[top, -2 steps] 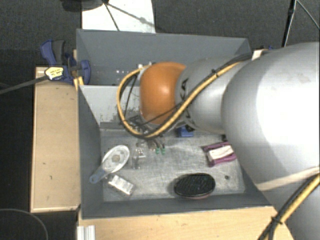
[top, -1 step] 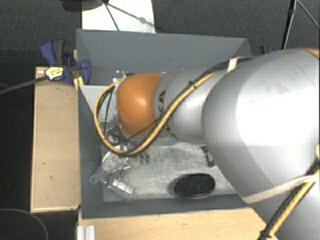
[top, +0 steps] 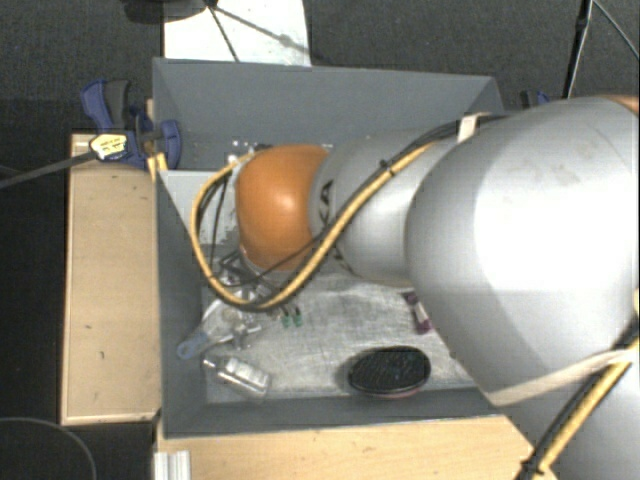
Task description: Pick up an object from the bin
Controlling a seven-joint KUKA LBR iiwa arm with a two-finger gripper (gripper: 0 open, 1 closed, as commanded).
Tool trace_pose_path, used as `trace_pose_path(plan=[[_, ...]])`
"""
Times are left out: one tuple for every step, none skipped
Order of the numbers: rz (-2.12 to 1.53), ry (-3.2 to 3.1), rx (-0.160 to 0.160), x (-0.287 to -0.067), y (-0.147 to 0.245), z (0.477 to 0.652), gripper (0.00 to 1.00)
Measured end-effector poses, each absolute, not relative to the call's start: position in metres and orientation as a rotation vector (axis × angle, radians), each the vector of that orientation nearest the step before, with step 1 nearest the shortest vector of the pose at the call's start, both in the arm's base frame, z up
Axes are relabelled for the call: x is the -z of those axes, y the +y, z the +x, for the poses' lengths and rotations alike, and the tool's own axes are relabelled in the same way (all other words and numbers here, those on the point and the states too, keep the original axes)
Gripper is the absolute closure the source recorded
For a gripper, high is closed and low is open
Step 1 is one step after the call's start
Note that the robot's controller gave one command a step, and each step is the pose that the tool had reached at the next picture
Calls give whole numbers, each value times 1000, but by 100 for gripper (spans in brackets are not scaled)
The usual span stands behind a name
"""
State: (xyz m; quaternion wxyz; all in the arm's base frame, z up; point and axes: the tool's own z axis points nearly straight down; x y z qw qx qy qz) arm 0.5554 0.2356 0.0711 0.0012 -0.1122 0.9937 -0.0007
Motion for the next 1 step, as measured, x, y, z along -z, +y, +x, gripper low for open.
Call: trace_pose_path(plan=[[-347, 3112, -4, -220, 218, 567, 100]])
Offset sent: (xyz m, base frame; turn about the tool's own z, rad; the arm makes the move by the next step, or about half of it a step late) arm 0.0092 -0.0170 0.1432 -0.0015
